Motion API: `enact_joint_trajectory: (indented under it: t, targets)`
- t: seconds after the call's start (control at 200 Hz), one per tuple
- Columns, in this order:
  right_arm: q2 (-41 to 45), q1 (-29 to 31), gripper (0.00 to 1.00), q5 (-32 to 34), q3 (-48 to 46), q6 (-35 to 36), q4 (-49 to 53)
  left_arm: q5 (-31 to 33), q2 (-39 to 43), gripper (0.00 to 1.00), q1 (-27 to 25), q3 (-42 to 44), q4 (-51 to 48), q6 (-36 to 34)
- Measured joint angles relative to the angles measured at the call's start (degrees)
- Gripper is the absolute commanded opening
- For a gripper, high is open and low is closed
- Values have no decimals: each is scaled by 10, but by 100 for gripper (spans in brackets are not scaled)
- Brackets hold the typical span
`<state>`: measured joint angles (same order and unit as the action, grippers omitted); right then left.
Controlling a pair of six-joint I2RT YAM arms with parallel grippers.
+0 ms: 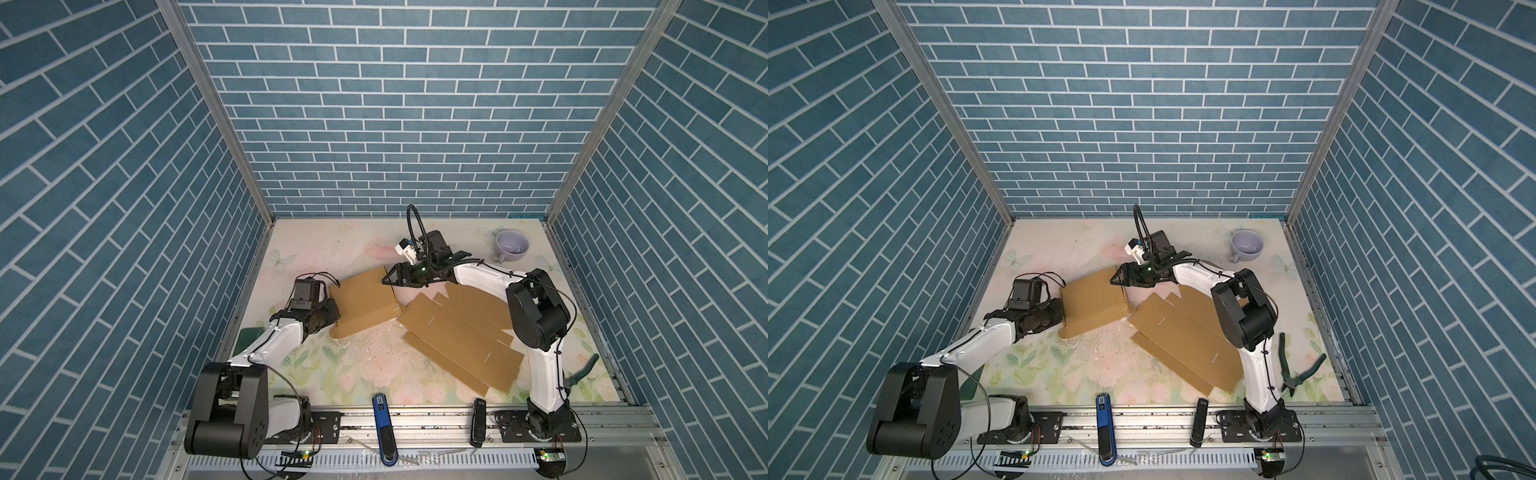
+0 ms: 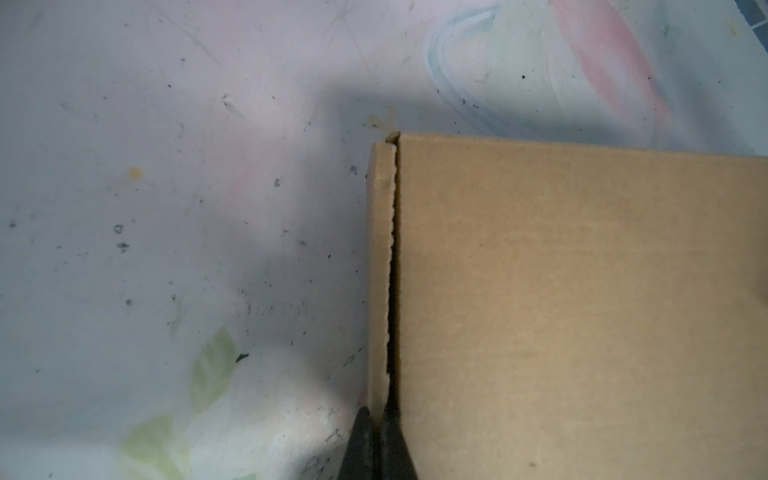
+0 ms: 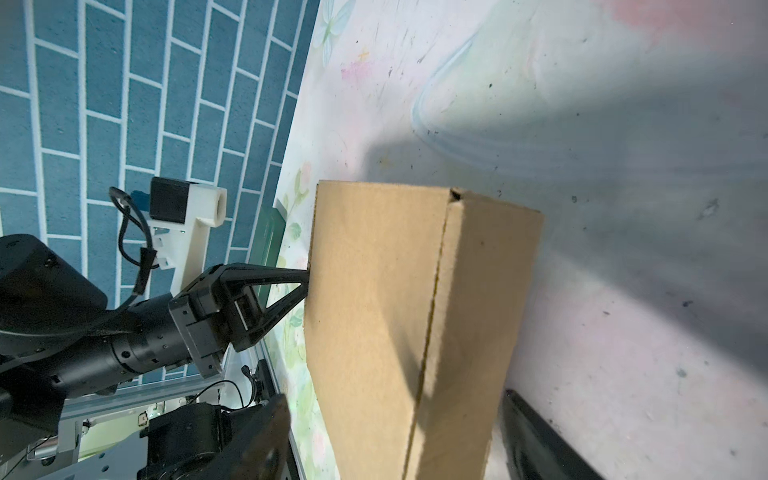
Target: Fold the paper box
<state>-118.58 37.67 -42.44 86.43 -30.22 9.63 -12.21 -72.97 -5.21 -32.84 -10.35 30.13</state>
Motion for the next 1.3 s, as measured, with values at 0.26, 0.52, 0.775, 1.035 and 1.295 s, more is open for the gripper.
enact_joint_trajectory:
  t: [0.26,0.52,0.775,1.035,1.295]
  targets:
    - [-22,0,74,-25,1,-10,0,-8,-9,6,1,4,17,0]
    - [-30,-5,74,-44,1,-44,-28,-9,-15,5,2,4,28,0]
    - [-31,-6,75,-40,0,-61,-53,-9,-20,5,4,4,43,0]
    - [-30,-16,77,-26,-3,-58,-50,-19,-21,5,4,4,51,0]
    - [-10,-27,78,-5,-3,-38,-17,-26,-21,5,3,4,52,-1]
